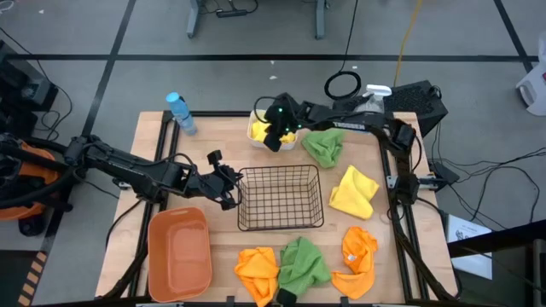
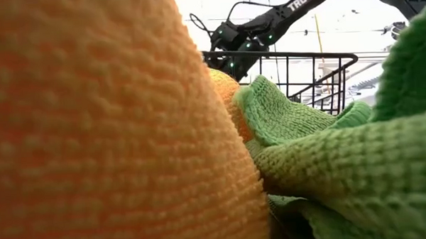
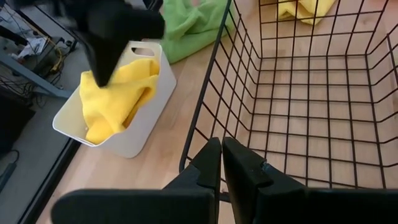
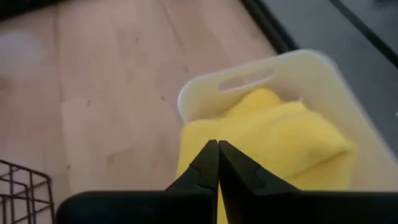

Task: Sort microfiber towel by color & place in baskets
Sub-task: Put the left yellow microfiber cloth into the white bin

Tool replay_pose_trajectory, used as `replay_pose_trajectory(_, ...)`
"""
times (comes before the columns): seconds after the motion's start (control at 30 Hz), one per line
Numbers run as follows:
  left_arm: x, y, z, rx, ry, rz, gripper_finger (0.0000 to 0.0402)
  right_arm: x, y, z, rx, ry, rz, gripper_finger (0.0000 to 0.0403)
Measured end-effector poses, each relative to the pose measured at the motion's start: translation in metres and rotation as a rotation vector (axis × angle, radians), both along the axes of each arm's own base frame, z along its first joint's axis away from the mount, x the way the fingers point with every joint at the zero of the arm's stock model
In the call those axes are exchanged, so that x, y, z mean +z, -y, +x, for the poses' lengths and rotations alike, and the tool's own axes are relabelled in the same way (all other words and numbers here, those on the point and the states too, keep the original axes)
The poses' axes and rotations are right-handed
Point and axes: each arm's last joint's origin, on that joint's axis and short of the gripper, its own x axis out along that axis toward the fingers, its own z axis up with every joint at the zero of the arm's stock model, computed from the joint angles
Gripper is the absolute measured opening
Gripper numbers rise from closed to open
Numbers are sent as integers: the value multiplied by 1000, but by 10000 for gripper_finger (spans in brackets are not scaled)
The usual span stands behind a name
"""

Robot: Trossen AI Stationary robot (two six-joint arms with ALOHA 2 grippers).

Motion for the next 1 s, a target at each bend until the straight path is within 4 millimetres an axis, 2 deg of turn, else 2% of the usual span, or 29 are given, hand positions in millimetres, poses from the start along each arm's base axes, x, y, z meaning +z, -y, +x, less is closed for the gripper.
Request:
replay_pose_trajectory(0.1,0,0,0,0,-1,0,25,-18,4,1,-33,-65,-2,1)
replay_pose_trajectory(0.2,0,0,0,0,-2,0,25,-30,18,-3,-97,-107,-13,1)
replay_pose_trajectory(0.3,0,0,0,2,-1,-3,25,-37,31,-9,-144,-122,-1,1)
replay_pose_trajectory(0.43,0,0,0,1,-2,-2,25,-45,36,-11,-157,-145,22,0)
replay_pose_trajectory(0.83,0,0,0,-8,-4,-15,25,-46,34,-15,-147,-197,40,0)
replay_pose_trajectory(1.0,-1,1,0,-17,-6,-24,25,-19,30,-22,-149,-158,20,0)
